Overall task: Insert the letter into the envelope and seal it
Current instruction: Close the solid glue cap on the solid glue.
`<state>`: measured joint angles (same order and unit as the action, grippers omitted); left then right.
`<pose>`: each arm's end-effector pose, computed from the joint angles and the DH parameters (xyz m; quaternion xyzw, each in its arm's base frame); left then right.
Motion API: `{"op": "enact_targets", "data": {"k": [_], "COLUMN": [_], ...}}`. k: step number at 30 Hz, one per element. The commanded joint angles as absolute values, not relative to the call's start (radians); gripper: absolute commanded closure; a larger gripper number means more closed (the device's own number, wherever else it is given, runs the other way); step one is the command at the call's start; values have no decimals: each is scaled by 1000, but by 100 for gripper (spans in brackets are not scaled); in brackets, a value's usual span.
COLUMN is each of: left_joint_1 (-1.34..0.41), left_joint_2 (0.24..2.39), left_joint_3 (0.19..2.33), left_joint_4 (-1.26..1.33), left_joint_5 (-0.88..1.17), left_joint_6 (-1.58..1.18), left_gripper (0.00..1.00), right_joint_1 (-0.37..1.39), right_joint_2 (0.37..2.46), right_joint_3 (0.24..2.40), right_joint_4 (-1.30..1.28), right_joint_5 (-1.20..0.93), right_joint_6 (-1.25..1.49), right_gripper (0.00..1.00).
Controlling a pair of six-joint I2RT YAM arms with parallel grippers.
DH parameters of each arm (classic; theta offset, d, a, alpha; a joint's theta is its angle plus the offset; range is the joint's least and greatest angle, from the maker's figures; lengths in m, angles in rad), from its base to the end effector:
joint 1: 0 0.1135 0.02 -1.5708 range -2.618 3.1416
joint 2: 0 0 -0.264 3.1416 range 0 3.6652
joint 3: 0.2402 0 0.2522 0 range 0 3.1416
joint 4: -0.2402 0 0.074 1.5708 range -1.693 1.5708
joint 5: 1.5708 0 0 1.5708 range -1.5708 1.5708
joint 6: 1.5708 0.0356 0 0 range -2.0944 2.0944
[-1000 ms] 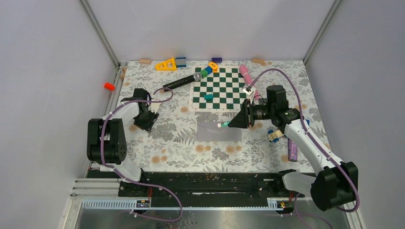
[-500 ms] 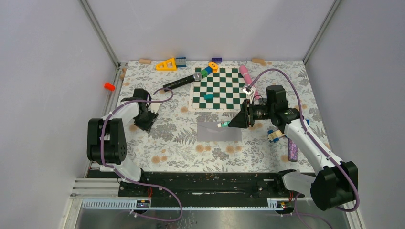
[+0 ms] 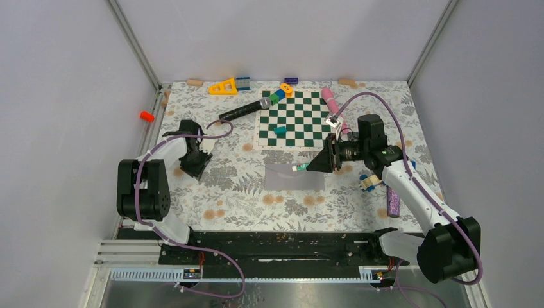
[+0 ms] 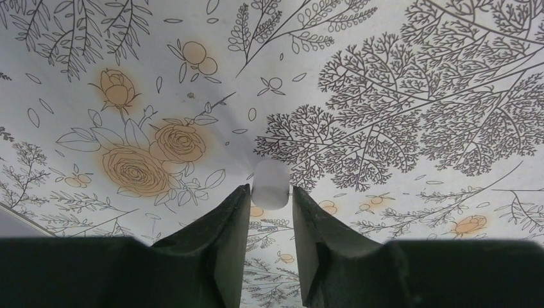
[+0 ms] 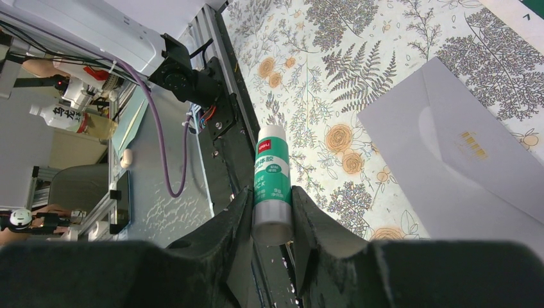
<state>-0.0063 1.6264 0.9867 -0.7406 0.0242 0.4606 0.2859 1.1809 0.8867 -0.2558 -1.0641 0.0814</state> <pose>0.2878 -0.0027 0.1714 0.2314 0.9681 0.0097 0.0954 0.2304 0.1002 0.2964 -0.3233 0.7227 0.5121 0.3331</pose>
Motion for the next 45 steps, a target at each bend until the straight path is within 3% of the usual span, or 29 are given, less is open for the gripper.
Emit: {"op": "enact_targets", "data": {"k": [1, 7, 11, 17, 20, 26, 33, 42, 45], "left_joint_1": [-1, -2, -1, -2, -26, -181, -320, -370, -371], "left_joint_2": [1622, 1625, 1602, 1520, 1485, 1470, 1564, 1522, 1507], "left_joint_3": [994, 998, 1021, 1147, 1260, 1470, 1663, 1435, 1366], "left_joint_4": [-746, -744, -749, -797, -818, -792, -624, 62, 204], "left_joint_5": [29, 31, 56, 298, 454, 651, 930, 1118, 1132], "left_joint_6": [470, 468, 463, 414, 359, 230, -26, -572, -674], "left_gripper": [70, 82, 84, 87, 82, 82, 82, 82, 83], "right_joint_1": [283, 282, 282, 282, 283, 282, 280, 232, 216], "right_joint_2": [1176, 1174, 1179, 1199, 1208, 1216, 1254, 1407, 1444], "right_joint_3": [895, 895, 897, 932, 958, 1003, 1018, 944, 928], "right_joint_4": [-229, -229, -228, -226, -208, -59, 401, 1256, 1386], "right_joint_5": [-1092, -1095, -1101, -1121, -1124, -1135, -1163, -1149, -1138], "right_joint_6": [87, 88, 89, 108, 127, 256, 585, 1250, 1360], "right_gripper": [93, 93, 93, 93, 94, 94, 94, 94, 94]}}
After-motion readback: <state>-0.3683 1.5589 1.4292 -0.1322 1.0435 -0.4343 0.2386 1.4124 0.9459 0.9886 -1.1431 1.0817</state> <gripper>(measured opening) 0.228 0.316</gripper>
